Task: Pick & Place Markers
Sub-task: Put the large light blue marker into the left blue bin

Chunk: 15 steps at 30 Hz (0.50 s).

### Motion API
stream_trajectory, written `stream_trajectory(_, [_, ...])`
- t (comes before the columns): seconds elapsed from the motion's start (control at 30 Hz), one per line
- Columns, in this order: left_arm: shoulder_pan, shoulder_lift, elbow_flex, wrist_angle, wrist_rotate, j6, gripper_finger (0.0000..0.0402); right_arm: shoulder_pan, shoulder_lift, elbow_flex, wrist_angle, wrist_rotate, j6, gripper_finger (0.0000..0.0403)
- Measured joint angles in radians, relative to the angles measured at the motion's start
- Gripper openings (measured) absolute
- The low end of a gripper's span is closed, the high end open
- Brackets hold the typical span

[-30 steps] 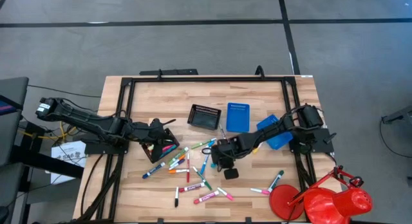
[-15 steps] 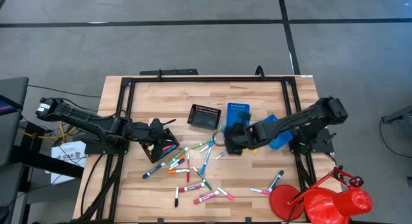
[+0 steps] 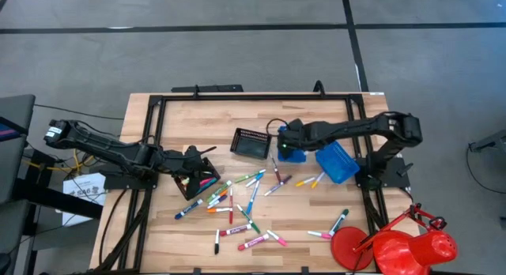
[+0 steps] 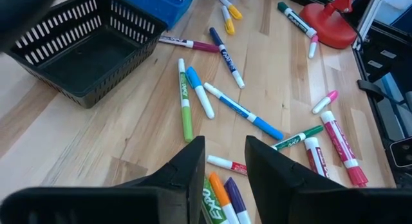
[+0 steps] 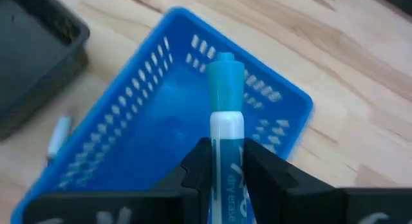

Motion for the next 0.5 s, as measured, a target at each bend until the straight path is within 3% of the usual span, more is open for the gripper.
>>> stream_trajectory(0.2, [0.000,0.009,-0.002,0.008,0.000,0.000,0.0106,-0.041,0.030,0.000,0.090,-0.011,-0.051,0.0067])
stream_trajectory(0.3, [0.000,0.015,-0.007,0.016,0.000,0.000,0.0106,-0.041,0.038,0.002,0.100,-0.068,-0.059,0.0069])
stream_trajectory(0.5, [0.000,0.019,-0.024,0.029,0.000,-0.003,0.0106,-0.029,0.037,0.002,0.088,-0.082,-0.064,0.0098])
